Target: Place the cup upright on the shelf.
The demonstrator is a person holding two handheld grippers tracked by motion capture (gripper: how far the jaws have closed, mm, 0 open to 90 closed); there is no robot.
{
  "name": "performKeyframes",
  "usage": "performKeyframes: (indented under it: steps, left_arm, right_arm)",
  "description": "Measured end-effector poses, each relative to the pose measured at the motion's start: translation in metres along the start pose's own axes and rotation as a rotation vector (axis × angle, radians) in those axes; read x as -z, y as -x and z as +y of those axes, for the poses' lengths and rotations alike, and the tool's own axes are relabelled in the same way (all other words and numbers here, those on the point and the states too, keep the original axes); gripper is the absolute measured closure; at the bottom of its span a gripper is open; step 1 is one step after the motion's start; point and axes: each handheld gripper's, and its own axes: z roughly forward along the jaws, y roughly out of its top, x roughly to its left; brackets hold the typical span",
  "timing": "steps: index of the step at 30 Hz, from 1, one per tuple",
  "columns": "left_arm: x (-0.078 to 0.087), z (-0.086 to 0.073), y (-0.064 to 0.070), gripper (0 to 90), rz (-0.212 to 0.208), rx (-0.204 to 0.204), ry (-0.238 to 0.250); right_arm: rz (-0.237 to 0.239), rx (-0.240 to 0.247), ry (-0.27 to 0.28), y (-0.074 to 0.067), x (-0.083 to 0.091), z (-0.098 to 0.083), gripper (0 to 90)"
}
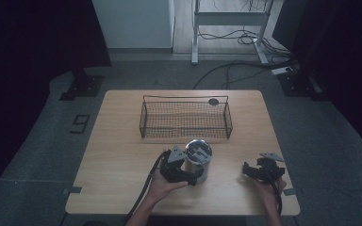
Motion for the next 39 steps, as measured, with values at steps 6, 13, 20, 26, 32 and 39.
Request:
performKeyframes:
  steps: [6, 13, 20, 26, 32, 39]
  left_arm:
    - [-0.011, 0.008, 0.001, 0.4, 0.009, -0.025, -0.039]
    - [-0.022, 0.012, 0.000, 0.0, -0.003, -0.031, -0.044]
    - [-0.030, 0.012, 0.001, 0.4, 0.002, -0.048, -0.056]
    - [-0.030, 0.011, 0.003, 2.4, 0.020, -0.068, -0.049]
    - [-0.030, 0.010, 0.002, 2.8, 0.009, -0.089, -0.036]
    - [-0.030, 0.005, 0.000, 3.3, -0.002, -0.094, 0.024]
  right_arm:
    - [-0.006, -0.004, 0.003, 0.000, 0.000, -0.001, 0.2]
    - [-0.006, -0.004, 0.003, 0.000, 0.001, -0.001, 0.4]
    - [-0.007, -0.006, 0.004, 0.000, 0.001, -0.001, 0.8]
    - [-0.006, -0.005, 0.003, 0.000, 0.001, -0.001, 0.6]
    - [-0.006, -0.006, 0.003, 0.000, 0.001, -0.001, 0.6]
    - [-0.005, -0.007, 0.004, 0.000, 0.000, 0.000, 0.5]
